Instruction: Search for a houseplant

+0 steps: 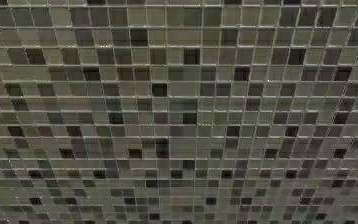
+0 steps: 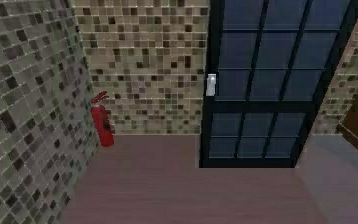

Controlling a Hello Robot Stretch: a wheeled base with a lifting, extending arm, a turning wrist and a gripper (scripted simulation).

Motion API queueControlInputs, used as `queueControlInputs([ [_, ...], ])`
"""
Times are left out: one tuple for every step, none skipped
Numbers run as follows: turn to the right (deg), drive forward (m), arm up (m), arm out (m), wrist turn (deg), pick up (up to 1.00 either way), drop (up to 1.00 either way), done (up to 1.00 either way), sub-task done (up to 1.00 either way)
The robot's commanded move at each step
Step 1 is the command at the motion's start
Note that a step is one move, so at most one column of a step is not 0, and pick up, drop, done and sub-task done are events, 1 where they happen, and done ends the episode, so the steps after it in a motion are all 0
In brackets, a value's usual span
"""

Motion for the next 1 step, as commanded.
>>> queueControlInputs([
  [45.0, 0.00, 0.00, 0.00, 0.0, 0.00, 0.00, 0.00, 0.00],
])
